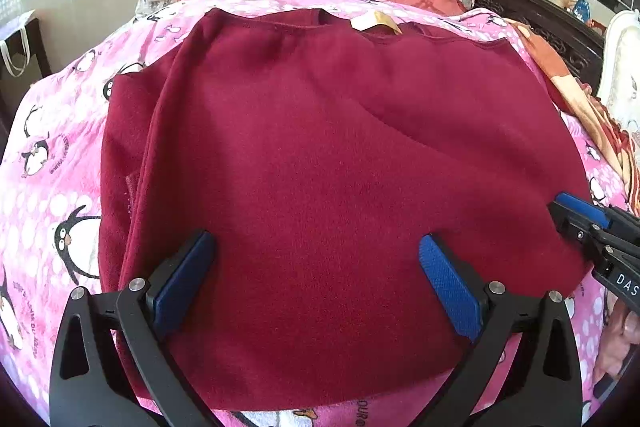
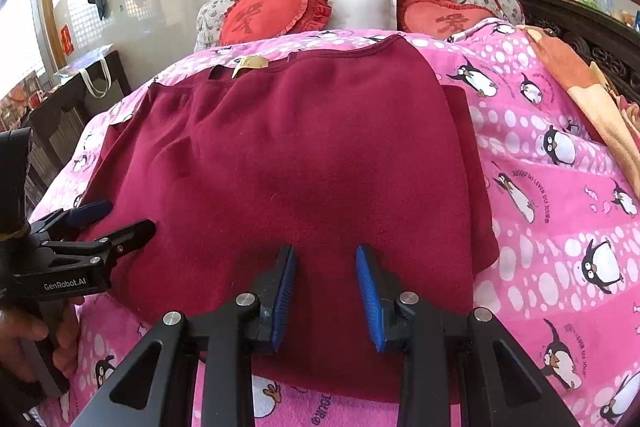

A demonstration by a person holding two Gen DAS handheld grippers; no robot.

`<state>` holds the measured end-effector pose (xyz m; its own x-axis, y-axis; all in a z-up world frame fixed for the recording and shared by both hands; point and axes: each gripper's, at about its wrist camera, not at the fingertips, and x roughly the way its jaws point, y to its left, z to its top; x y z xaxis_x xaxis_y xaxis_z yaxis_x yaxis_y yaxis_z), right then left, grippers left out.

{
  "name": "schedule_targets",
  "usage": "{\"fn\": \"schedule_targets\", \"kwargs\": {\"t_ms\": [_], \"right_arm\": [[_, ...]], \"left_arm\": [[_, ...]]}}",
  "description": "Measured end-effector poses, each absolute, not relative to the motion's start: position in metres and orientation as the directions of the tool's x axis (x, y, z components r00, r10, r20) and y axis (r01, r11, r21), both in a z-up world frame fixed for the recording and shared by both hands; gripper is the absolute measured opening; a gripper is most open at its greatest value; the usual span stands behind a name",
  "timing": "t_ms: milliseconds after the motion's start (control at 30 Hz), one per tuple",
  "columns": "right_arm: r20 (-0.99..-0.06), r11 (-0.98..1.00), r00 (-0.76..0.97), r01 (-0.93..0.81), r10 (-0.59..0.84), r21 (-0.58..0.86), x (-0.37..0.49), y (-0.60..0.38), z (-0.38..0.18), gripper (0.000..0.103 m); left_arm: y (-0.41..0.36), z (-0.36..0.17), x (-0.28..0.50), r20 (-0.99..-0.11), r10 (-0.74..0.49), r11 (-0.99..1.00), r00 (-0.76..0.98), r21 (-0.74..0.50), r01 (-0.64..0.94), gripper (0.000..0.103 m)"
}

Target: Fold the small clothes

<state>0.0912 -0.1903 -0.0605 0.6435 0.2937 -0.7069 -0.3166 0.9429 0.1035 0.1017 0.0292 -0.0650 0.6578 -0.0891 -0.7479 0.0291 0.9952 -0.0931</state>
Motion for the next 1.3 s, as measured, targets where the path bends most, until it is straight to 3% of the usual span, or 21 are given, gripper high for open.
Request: {"fn": "schedule_targets", "kwargs": {"t_ms": [233, 567, 633, 767, 967, 1100, 1300], "right_arm": [[-0.706, 0.948, 0.660, -0.314, 0.256, 0.050, 0.087, -0.184, -0.060, 0.030], [-0.705, 0.943, 0.645, -0.316, 0.296, 0.106, 0.090, -0.191, -0.061, 0.031], [-0.704, 0.943, 0.646, -0.316, 0.294, 0.104, 0.090, -0.190, -0.061, 0.031], [-0.703, 0.943, 0.648, -0.316, 0.294, 0.103, 0.089, -0.190, -0.060, 0.030], [-0.699, 0.940, 0.643, -0.317, 0.313, 0.130, 0.091, -0.194, -0.061, 0.031], [-0.695, 0.936, 0.638, -0.316, 0.332, 0.157, 0.091, -0.197, -0.061, 0.031], [-0.698, 0.936, 0.636, -0.317, 0.330, 0.154, 0.091, -0.196, -0.061, 0.031]], "left_arm": [[0.030, -0.064, 0.099, -0.745, -0.087, 0.995, 0.662, -0.091, 0.028, 0.102], [0.027, -0.061, 0.094, -0.747, -0.048, 0.999, 0.663, -0.047, 0.019, 0.102], [0.033, -0.053, 0.083, -0.745, -0.099, 0.993, 0.660, -0.118, 0.014, 0.102], [0.068, -0.036, 0.031, -0.646, -0.350, 0.899, 0.679, -0.434, 0.050, 0.102], [0.135, -0.072, -0.009, -0.540, -0.489, 0.700, 0.685, -0.712, -0.061, 0.102], [0.146, -0.072, 0.006, -0.474, -0.550, 0.622, 0.688, -0.782, -0.041, 0.102], [0.156, -0.073, 0.039, -0.482, -0.568, 0.557, 0.667, -0.822, -0.119, 0.102]]}}
